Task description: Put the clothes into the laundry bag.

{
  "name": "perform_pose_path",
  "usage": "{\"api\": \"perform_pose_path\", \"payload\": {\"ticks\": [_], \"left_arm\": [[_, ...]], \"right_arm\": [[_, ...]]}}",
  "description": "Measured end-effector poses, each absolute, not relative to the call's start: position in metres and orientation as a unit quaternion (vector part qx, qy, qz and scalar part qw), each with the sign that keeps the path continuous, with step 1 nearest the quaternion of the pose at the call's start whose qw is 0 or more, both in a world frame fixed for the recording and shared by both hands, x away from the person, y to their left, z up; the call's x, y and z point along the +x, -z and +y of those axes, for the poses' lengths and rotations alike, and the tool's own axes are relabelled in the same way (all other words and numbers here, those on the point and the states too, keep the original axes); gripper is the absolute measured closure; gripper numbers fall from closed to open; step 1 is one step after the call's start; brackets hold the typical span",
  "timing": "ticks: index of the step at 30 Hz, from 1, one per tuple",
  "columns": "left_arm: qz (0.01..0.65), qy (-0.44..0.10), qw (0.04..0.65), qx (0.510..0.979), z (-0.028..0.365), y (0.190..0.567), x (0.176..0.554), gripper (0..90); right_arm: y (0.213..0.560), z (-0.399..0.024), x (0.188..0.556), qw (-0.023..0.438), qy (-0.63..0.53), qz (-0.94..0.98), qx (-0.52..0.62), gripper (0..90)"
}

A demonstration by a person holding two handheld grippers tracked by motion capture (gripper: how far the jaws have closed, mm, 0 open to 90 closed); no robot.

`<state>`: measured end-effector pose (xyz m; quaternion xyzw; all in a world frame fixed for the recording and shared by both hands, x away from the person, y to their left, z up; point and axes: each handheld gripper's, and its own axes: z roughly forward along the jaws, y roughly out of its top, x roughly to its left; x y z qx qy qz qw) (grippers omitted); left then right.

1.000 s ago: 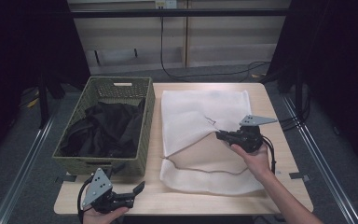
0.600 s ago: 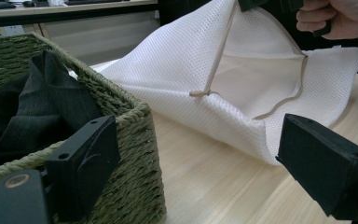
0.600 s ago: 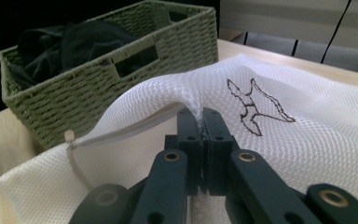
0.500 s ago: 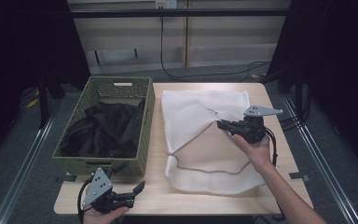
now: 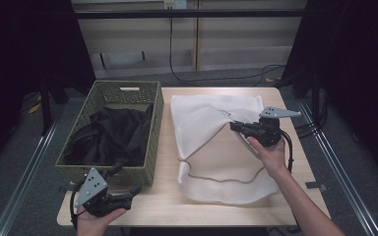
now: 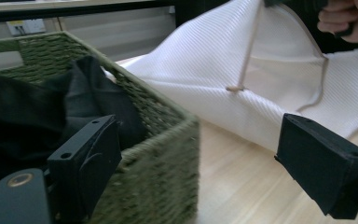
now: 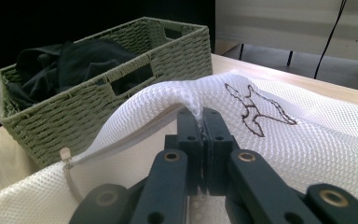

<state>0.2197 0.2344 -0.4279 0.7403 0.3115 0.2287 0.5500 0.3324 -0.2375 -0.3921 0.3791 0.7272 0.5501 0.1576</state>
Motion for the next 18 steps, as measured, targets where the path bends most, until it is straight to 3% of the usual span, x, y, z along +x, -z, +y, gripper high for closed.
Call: {"api": "perform_pose_path", "payload": {"ticks": [18], "left_arm": [[0.349, -0.257, 0.482, 0.762, 0.268, 0.381, 0.283, 8.5]], "right_arm": [[0.399, -0.235, 0.333, 0.152, -0.542, 0.735, 0.377, 87.9]]}}
